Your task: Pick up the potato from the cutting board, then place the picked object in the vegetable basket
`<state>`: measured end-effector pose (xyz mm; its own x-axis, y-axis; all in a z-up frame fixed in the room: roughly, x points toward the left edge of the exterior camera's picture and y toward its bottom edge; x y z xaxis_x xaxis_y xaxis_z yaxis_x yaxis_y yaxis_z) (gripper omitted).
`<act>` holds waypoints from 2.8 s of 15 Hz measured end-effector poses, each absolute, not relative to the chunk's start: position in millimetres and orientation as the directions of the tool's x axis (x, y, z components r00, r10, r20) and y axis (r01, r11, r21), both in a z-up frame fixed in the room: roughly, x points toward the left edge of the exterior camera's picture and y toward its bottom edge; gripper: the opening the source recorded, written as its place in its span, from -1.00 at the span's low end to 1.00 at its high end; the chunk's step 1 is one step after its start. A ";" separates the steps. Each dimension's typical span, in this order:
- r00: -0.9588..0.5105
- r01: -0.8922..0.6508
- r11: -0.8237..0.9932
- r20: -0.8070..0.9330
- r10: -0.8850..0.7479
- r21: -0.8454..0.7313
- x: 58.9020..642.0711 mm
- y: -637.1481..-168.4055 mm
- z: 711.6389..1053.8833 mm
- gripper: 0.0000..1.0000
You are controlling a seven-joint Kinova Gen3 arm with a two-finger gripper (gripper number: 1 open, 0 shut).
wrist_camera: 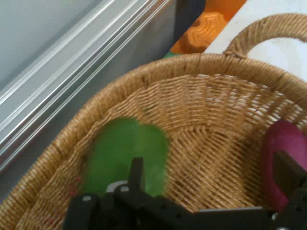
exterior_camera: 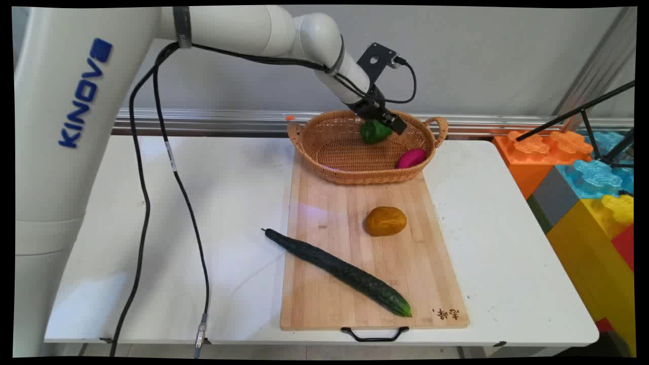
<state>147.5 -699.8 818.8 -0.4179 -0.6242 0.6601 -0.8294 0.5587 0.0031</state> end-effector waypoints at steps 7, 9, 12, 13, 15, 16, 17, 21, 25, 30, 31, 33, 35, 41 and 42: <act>-0.448 -0.798 0.603 0.667 -0.595 0.002 146.6 -665.8 876.2 1.00; -0.476 -0.772 0.635 0.650 -0.592 0.013 149.3 -642.5 894.9 1.00; -0.525 -0.722 0.691 0.626 -0.577 0.032 155.0 -608.6 916.6 1.00; -0.534 -0.712 0.702 0.621 -0.574 0.037 156.1 -602.4 919.4 1.00; -0.553 -0.686 0.726 0.615 -0.562 0.048 157.7 -588.1 924.9 1.00; -0.564 -0.670 0.741 0.612 -0.554 0.053 157.9 -580.6 926.4 1.00; -0.572 -0.659 0.750 0.609 -0.549 0.057 157.7 -575.8 926.3 1.00; -0.619 -0.595 0.800 0.589 -0.519 0.079 154.4 -548.9 913.2 1.00; -0.674 -0.546 0.835 0.557 -0.485 0.066 150.2 -531.3 878.8 1.00; -0.720 -0.507 0.861 0.528 -0.452 0.045 144.2 -522.4 832.5 1.00; -0.726 -0.501 0.864 0.525 -0.445 0.040 141.8 -522.3 823.3 1.00; -0.734 -0.492 0.870 0.522 -0.434 0.032 137.5 -523.2 808.3 1.00; -0.739 -0.487 0.873 0.522 -0.427 0.025 134.4 -524.0 798.9 1.00; -0.751 -0.467 0.884 0.525 -0.401 0.007 124.1 -524.9 774.3 -1.00; -0.751 -0.464 0.886 0.525 -0.400 0.011 122.9 -524.0 773.3 -1.00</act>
